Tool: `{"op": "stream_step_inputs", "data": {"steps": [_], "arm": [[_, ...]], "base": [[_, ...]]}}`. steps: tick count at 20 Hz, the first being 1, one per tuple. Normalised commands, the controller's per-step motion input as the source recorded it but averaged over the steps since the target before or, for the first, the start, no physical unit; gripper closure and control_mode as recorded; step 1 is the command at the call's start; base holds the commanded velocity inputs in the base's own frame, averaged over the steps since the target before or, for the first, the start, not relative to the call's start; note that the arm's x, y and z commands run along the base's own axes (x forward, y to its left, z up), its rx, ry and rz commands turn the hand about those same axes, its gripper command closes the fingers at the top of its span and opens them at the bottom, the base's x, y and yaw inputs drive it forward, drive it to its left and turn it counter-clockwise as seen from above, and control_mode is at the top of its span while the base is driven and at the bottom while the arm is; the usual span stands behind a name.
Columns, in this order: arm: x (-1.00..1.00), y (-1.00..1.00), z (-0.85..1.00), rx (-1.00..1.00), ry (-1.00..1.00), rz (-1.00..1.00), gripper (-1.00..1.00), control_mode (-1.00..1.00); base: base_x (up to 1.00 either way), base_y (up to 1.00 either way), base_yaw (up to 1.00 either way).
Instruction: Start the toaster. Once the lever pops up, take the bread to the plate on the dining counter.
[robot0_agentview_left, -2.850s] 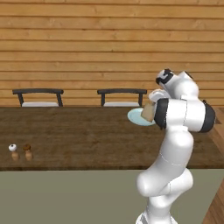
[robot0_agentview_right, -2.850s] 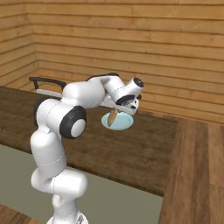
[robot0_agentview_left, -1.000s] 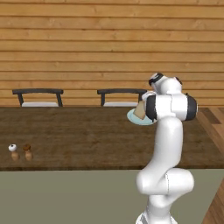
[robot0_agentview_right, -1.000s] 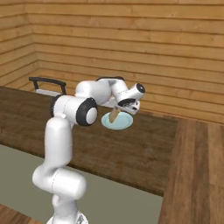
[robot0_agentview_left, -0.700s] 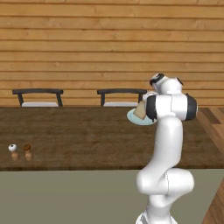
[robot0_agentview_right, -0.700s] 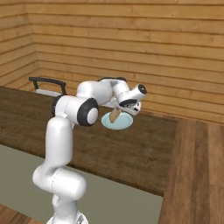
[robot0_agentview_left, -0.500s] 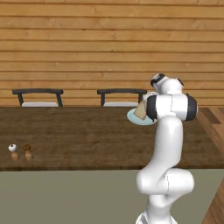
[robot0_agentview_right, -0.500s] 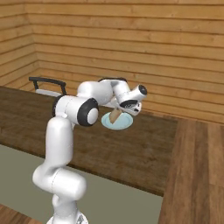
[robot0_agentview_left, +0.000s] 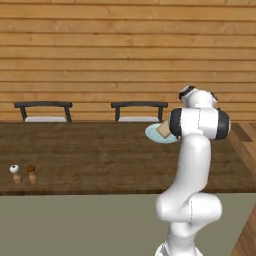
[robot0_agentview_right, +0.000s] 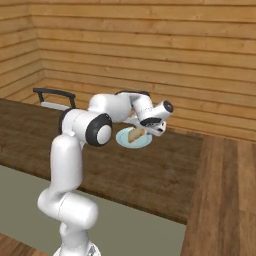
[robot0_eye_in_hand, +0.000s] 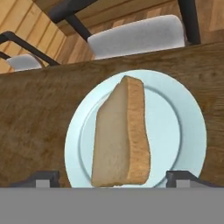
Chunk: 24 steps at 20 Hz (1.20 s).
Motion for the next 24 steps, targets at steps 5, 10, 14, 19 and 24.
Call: {"op": "stream_step_inputs", "data": {"steps": [5,10,14,19,24], "arm": [[-0.03,-0.31,0.04,-0.05,0.00,0.00,-1.00,-1.00],[-0.02,0.03,0.16,-0.25,0.00,0.00,-1.00,-1.00],[-0.69,0.51,0.89,-0.26,0.00,-0.03,-1.00,-1.00],[-0.93,0.65,0.62,-0.13,-0.02,-0.16,-1.00,-1.00],[-1.00,0.79,0.15,-0.03,-0.13,-0.20,-1.00,-1.00]], "base": [[0.00,0.00,0.00],[0.00,0.00,0.00],[0.00,0.00,0.00],[0.00,0.00,0.00],[0.00,0.00,0.00]]}}
